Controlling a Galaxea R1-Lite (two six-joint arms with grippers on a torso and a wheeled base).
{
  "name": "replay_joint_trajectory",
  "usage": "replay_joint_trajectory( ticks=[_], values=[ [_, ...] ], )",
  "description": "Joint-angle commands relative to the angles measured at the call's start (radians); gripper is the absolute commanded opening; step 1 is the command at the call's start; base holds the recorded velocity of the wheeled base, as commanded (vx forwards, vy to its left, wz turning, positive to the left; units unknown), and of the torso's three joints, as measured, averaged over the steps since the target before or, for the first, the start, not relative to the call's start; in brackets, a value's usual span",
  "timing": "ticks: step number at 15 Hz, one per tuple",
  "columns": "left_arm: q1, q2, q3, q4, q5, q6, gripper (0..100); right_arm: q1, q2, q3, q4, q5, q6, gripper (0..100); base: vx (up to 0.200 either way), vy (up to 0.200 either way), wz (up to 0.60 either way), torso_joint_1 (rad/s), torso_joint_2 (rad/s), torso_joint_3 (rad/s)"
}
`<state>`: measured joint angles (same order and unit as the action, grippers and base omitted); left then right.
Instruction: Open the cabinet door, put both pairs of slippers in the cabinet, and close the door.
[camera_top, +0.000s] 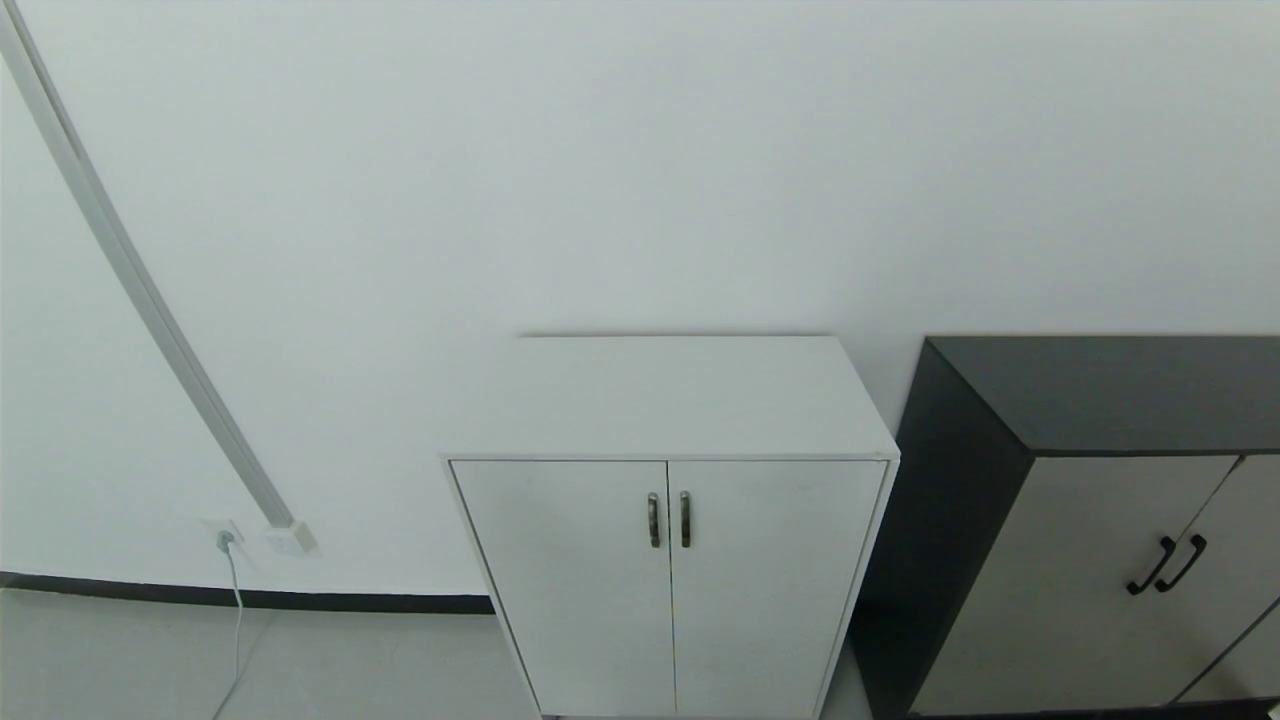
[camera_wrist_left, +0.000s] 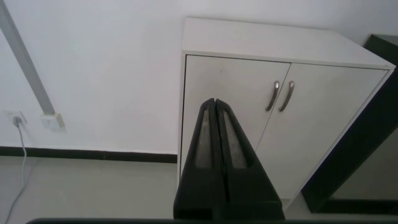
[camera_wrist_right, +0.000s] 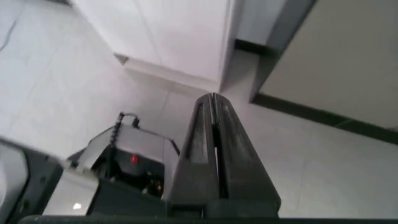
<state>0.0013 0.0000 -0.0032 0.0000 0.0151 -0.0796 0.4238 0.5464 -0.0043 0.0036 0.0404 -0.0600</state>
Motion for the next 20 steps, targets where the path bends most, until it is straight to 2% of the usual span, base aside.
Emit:
replay_joint_trajectory(
  ticks=[1,4,6,7,11,15,18,20],
  values=[
    [0.000,0.000,0.000,0.000,0.000,-0.002,0,0.019,-0.049,0.001,0.004,0.012,-0.014,0,0.000,0.000,0.00,0.000,0.00,0.000],
    [0.000,0.002,0.000,0.000,-0.001,0.000,0,-0.039,-0.092,0.001,0.003,0.010,-0.014,0,0.000,0.000,0.00,0.000,0.00,0.000],
    [0.000,0.002,0.000,0.000,0.000,-0.002,0,-0.241,-0.204,0.001,0.004,0.010,-0.014,0,0.000,0.000,0.00,0.000,0.00,0.000],
    [0.000,0.002,0.000,0.000,0.000,0.000,0,-0.297,-0.263,0.003,0.004,0.012,-0.014,0,0.000,0.000,0.00,0.000,0.00,0.000],
    [0.000,0.000,0.000,0.000,0.000,-0.002,0,-0.401,-0.447,0.004,0.003,0.013,-0.012,0,0.000,0.000,0.00,0.000,0.00,0.000],
    [0.000,0.000,0.000,0.000,0.000,-0.002,0,-0.421,-0.546,0.004,0.001,0.013,-0.009,0,0.000,0.000,0.00,0.000,0.00,0.000],
    [0.000,0.000,0.000,0.000,0.003,-0.003,0,-0.421,-0.546,0.004,-0.005,0.006,0.085,0,0.000,0.000,0.00,0.000,0.00,0.000],
    [0.000,0.002,0.000,0.000,0.002,-0.002,0,-0.421,-0.546,0.004,-0.008,-0.022,0.089,0,0.000,0.000,0.00,0.000,0.00,0.000]
  ],
)
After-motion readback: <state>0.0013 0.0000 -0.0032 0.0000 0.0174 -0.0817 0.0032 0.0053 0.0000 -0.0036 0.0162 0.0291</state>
